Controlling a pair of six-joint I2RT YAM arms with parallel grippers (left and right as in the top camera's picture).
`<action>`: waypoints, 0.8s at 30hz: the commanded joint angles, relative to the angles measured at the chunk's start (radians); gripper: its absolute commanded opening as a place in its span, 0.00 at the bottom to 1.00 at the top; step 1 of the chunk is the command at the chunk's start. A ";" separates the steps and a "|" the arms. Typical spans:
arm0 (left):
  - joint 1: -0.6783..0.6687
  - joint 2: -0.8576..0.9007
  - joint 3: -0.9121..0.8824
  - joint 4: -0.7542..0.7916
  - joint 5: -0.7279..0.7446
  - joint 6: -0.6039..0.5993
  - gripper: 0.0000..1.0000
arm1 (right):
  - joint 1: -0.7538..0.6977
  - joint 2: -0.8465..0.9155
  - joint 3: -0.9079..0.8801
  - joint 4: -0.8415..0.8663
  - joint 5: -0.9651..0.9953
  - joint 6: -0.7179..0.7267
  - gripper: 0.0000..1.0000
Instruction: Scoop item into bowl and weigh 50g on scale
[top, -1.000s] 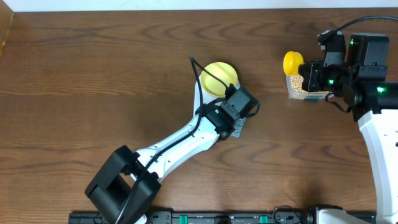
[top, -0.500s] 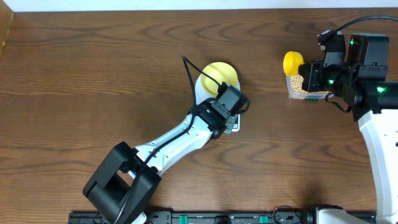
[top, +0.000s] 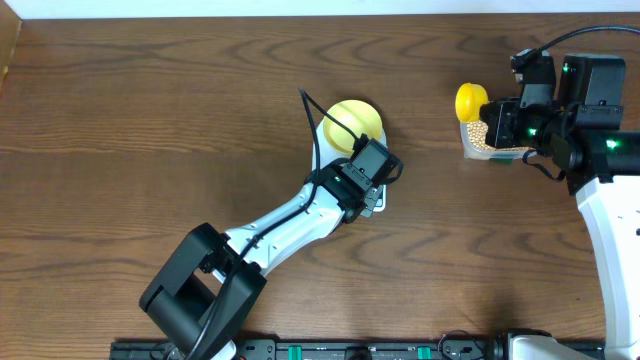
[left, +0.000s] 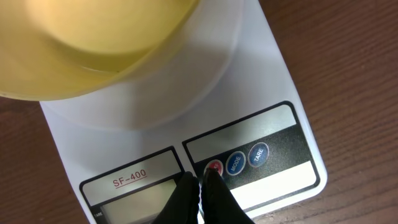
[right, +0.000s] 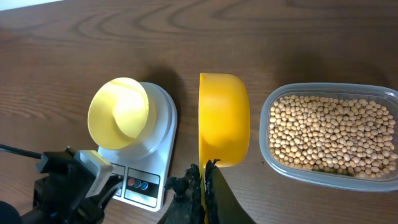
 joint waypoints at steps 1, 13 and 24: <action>0.000 0.021 -0.008 -0.002 -0.014 0.048 0.07 | -0.002 -0.002 0.012 0.000 -0.003 -0.019 0.01; 0.000 0.056 -0.010 -0.001 -0.013 0.076 0.07 | -0.002 -0.002 0.012 0.000 -0.003 -0.019 0.01; 0.000 0.090 -0.010 0.019 -0.005 0.076 0.08 | -0.002 -0.002 0.012 0.003 -0.003 -0.019 0.01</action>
